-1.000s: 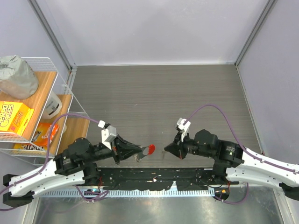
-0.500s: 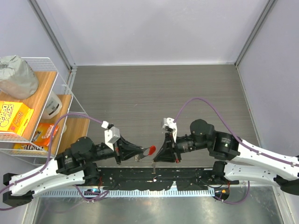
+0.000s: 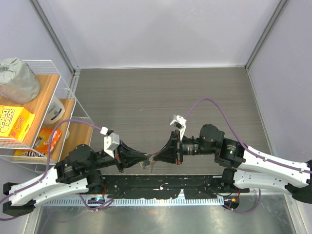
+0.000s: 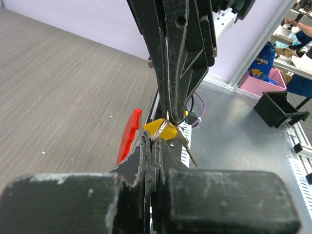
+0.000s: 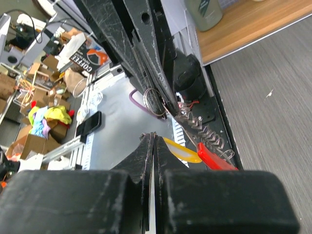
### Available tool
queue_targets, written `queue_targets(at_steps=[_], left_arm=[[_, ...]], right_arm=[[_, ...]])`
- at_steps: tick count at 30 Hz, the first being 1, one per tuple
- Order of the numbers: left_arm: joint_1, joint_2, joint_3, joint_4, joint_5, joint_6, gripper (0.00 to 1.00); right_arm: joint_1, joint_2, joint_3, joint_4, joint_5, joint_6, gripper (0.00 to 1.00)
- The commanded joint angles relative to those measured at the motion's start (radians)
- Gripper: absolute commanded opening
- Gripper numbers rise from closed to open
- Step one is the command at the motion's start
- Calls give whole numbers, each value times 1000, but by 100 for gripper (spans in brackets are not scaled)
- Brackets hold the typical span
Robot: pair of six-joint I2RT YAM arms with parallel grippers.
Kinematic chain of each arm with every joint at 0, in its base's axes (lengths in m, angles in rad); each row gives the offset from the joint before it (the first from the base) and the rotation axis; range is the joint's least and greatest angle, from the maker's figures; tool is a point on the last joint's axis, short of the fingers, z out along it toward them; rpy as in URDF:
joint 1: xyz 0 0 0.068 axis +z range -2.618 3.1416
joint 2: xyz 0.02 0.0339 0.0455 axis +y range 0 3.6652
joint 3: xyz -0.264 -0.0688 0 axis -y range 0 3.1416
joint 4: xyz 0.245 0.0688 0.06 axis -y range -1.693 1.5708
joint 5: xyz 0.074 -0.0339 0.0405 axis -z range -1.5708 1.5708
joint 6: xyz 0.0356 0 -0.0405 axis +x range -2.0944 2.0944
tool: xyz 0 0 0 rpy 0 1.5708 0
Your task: Put the keys on the keyring
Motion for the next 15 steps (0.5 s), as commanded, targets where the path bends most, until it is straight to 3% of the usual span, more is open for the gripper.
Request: queue_targets(at_steps=[1,15], left_arm=[[1,-15,1,91,-51,-5,0],[-1,6,-1,113,-78,-10,0]], right_arm=[[5,-7,-24,162,72,52,6],[5,17,-45,236,132,74,5]])
